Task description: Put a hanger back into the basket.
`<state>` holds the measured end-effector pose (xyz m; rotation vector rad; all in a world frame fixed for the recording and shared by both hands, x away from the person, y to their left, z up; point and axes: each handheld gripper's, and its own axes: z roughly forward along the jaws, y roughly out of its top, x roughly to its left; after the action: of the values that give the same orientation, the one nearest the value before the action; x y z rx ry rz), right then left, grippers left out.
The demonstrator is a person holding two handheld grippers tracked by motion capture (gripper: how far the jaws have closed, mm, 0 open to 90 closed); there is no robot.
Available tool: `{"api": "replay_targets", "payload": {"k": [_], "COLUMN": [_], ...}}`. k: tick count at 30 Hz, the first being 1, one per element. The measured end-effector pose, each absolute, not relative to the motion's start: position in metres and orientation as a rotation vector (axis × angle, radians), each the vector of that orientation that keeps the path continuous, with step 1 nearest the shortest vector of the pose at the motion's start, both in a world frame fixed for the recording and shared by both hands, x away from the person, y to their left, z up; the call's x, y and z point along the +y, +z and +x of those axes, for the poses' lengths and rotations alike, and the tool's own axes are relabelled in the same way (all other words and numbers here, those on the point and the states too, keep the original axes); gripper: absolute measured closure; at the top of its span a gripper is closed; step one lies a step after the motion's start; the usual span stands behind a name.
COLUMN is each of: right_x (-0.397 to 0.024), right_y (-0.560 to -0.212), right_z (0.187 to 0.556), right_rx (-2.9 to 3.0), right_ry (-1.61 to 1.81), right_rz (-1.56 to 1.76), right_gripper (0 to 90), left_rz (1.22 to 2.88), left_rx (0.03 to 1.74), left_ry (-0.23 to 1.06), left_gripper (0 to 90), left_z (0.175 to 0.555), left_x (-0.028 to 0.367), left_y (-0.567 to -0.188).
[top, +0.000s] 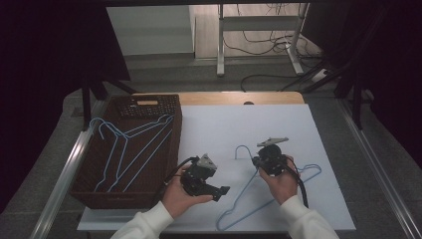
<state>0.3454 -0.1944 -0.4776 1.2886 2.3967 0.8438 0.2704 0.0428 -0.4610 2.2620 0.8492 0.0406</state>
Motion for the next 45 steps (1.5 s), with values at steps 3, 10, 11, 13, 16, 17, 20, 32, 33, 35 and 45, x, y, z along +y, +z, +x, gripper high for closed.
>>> {"api": "replay_targets", "payload": {"k": [3,10,11,13,16,17,20,32,33,35,45], "right_x": [-0.195,-0.196,-0.196,-0.197,-0.197,-0.197,-0.198,-0.207,-0.210,-0.215,-0.245], "right_y": [-0.477,-0.475,-0.475,-0.474,-0.474,-0.473,-0.473,-0.463,-0.461,-0.459,-0.447], "right_z": [0.345,0.344,0.343,0.343,0.343,0.343,0.343,0.339,0.339,0.338,0.316], "right_rx": [2.394,2.387,2.385,2.383,2.377,2.377,2.372,2.337,2.339,2.332,2.332], "right_ry": [0.852,0.865,0.867,0.870,0.876,0.878,0.881,0.984,1.024,1.085,1.326], "right_rz": [1.290,1.286,1.287,1.288,1.293,1.293,1.294,1.309,1.307,1.316,1.216], "right_gripper": [85.1,85.1,85.1,85.1,85.1,85.1,85.1,80.0,72.6,63.1,30.4], "left_rz": [2.275,2.290,2.292,2.287,2.276,2.273,2.296,2.230,2.213,2.180,2.096], "left_rx": [0.848,0.843,0.844,0.845,0.856,0.866,0.863,0.873,0.878,0.876,0.860], "left_ry": [0.037,-0.055,-0.064,-0.082,-0.110,-0.104,-0.106,-0.206,-0.211,-0.217,-0.204], "left_gripper": [27.1,27.4,27.5,28.3,30.7,32.6,39.9,84.7,86.3,86.5,86.6], "left_z": [0.274,0.279,0.280,0.282,0.285,0.285,0.288,0.295,0.295,0.295,0.289], "left_x": [0.032,0.015,0.013,0.009,0.002,-0.002,-0.010,-0.009,-0.008,-0.002,0.026], "left_y": [-0.471,-0.487,-0.489,-0.494,-0.500,-0.502,-0.509,-0.509,-0.507,-0.500,-0.468]}}
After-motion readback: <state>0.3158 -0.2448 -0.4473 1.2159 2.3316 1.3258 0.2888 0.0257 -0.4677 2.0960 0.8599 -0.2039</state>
